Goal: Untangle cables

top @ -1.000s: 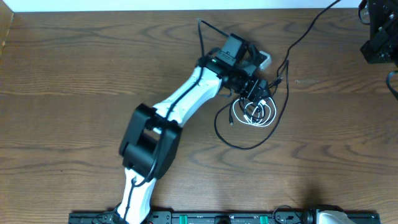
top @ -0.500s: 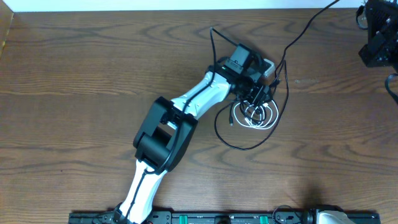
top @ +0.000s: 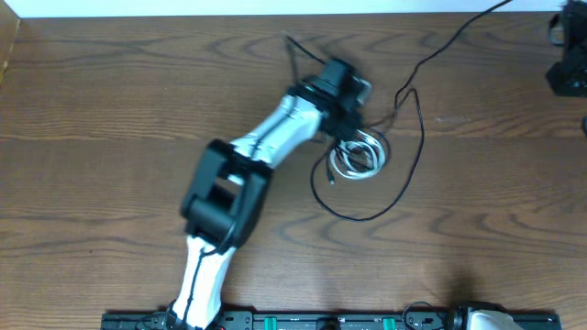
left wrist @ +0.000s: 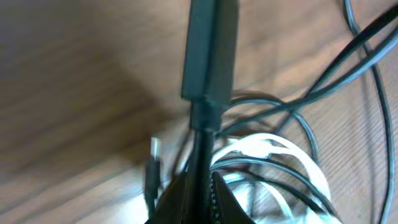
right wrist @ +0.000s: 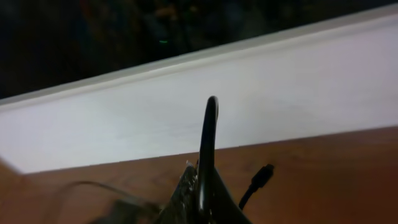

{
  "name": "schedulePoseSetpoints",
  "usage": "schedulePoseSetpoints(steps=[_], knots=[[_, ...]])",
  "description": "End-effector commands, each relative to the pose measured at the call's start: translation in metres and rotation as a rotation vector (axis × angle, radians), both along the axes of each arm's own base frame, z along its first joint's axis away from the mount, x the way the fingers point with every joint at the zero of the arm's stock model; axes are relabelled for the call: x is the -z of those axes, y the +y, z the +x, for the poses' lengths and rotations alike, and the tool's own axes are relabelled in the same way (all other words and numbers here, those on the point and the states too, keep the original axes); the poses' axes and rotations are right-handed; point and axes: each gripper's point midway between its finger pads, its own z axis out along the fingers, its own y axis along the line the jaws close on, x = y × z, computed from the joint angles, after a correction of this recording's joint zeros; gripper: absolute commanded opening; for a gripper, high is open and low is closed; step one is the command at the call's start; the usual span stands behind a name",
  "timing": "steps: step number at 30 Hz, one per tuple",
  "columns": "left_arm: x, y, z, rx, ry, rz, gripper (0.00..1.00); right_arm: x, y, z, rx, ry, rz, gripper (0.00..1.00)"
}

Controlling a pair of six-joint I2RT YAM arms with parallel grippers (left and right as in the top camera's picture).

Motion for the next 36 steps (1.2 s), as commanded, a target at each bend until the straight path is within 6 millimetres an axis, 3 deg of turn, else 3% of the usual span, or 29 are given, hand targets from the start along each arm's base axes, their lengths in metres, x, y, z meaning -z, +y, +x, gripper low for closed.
schedulePoseSetpoints(steps=[1, 6, 11, 15, 19, 23, 27, 31, 33, 36], knots=[[-0.079, 0.038, 0.021, -0.094, -0.13, -0.038, 0.08, -0.004, -0.031, -0.006, 0.114, -0.004, -0.022, 0.01], [-0.163, 0.088, 0.024, -0.189, -0.26, -0.092, 0.08, 0.005, -0.069, -0.01, 0.238, 0.031, 0.011, 0.01], [-0.234, 0.127, 0.015, -0.259, -0.397, -0.139, 0.08, 0.015, -0.096, -0.014, 0.325, 0.065, 0.025, 0.01], [-0.271, 0.15, 0.005, -0.3, -0.473, -0.16, 0.08, 0.032, -0.117, -0.014, 0.392, 0.127, 0.073, 0.01], [-0.288, 0.167, 0.0, -0.347, -0.501, -0.174, 0.08, 0.061, -0.136, -0.011, 0.44, 0.23, 0.116, 0.01], [-0.28, 0.179, -0.005, -0.382, -0.454, -0.157, 0.08, 0.1, -0.153, -0.006, 0.476, 0.373, 0.166, 0.01], [-0.236, 0.189, -0.026, -0.412, -0.267, -0.068, 0.08, 0.141, -0.16, -0.001, 0.466, 0.53, 0.19, 0.01], [-0.185, 0.226, -0.044, -0.579, -0.076, 0.147, 0.08, 0.182, -0.164, 0.009, 0.443, 0.679, 0.226, 0.01], [-0.169, 0.243, -0.049, -0.641, -0.026, 0.234, 0.08, 0.201, -0.166, 0.016, 0.43, 0.739, 0.245, 0.01], [-0.156, 0.251, -0.047, -0.664, 0.017, 0.261, 0.08, 0.228, -0.171, 0.024, 0.415, 0.82, 0.261, 0.01]])
